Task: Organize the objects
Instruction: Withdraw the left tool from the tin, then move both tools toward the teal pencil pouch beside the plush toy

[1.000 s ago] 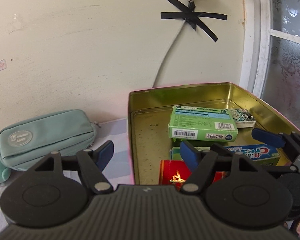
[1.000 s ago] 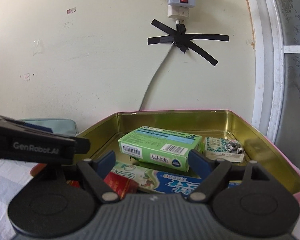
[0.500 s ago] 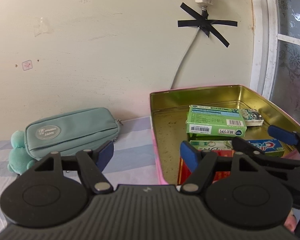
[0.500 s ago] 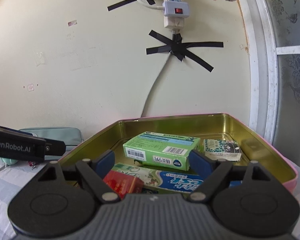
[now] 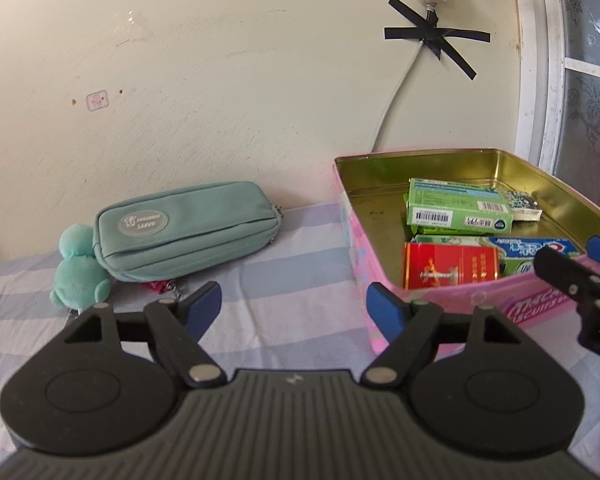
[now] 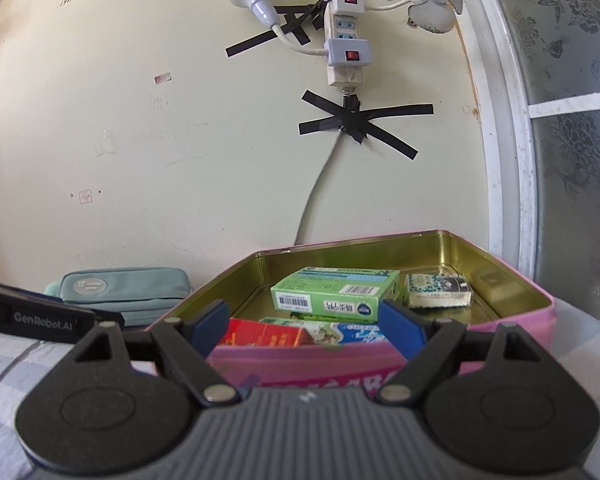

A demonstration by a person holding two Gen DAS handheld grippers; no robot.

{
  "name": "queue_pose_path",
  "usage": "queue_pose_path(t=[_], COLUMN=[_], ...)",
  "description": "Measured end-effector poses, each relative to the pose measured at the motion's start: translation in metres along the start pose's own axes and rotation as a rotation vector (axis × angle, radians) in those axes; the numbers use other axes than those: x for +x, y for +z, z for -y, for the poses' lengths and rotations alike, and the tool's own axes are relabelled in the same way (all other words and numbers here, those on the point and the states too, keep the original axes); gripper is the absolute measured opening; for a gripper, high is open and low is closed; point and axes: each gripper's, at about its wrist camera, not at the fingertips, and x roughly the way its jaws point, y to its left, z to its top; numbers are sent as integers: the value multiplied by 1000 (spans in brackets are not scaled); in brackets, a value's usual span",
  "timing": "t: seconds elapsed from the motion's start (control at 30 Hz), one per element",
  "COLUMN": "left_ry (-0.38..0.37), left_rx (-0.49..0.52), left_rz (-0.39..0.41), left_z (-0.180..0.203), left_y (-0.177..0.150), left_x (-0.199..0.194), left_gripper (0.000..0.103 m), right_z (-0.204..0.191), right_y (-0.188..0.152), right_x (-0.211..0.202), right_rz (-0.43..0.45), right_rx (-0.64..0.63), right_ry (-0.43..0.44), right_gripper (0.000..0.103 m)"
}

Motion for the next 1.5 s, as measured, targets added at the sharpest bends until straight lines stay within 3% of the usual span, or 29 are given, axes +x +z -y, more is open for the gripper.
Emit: queue_pose_path(t=[0.53, 0.83, 1.5], left_ry=[40, 73, 23], left_rx=[-59, -71, -127], left_rz=[-69, -125, -133], left_z=[-42, -58, -66], left_y=[-40, -63, -66], left_x=[6, 20, 23], left_gripper=[83, 84, 86], right_z=[-37, -57, -49], right_y=[-21, -32, -33], right_x=[-6, 4, 18], right_rz=[-127, -217, -285], right_rx=[17, -48, 6], right_ry=[84, 103, 92], right_gripper=[84, 84, 84])
